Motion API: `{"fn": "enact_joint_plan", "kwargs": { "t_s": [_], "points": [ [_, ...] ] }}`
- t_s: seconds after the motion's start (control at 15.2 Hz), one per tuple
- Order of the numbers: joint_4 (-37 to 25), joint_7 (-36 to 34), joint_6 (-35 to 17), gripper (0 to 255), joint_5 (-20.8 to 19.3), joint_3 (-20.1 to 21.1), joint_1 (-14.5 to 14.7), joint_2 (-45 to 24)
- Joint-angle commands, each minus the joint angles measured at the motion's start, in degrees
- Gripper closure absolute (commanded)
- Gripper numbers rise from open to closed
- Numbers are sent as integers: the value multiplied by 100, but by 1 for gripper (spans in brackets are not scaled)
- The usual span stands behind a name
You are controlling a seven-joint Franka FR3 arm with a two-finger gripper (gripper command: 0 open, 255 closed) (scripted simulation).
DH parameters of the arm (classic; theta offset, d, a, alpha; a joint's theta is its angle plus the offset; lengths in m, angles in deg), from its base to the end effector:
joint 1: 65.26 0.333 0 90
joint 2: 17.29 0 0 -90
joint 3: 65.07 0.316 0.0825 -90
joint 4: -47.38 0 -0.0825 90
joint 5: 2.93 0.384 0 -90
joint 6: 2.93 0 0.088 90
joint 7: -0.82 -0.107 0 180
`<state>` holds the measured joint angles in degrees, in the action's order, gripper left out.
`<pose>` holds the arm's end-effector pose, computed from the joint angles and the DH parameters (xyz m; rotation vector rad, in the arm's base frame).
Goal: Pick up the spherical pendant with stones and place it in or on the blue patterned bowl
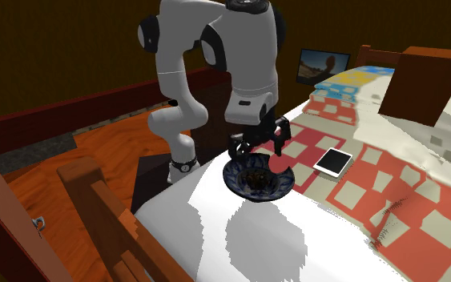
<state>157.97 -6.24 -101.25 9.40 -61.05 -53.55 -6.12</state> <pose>0.4737 0.1568 0.5705 -2.9440 -0.1717 0.0861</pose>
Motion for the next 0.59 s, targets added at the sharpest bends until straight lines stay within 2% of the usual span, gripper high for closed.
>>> {"fn": "enact_joint_plan", "kwargs": {
  "t_s": [0.0, 0.07, 0.53],
  "points": [
    [-384, 8, 353, 0, -23, -51, -33, -43],
    [-559, 2, 506, 0, -31, -68, -44, -69],
    [-559, 2, 506, 0, -31, -68, -44, -69]
  ]
}}
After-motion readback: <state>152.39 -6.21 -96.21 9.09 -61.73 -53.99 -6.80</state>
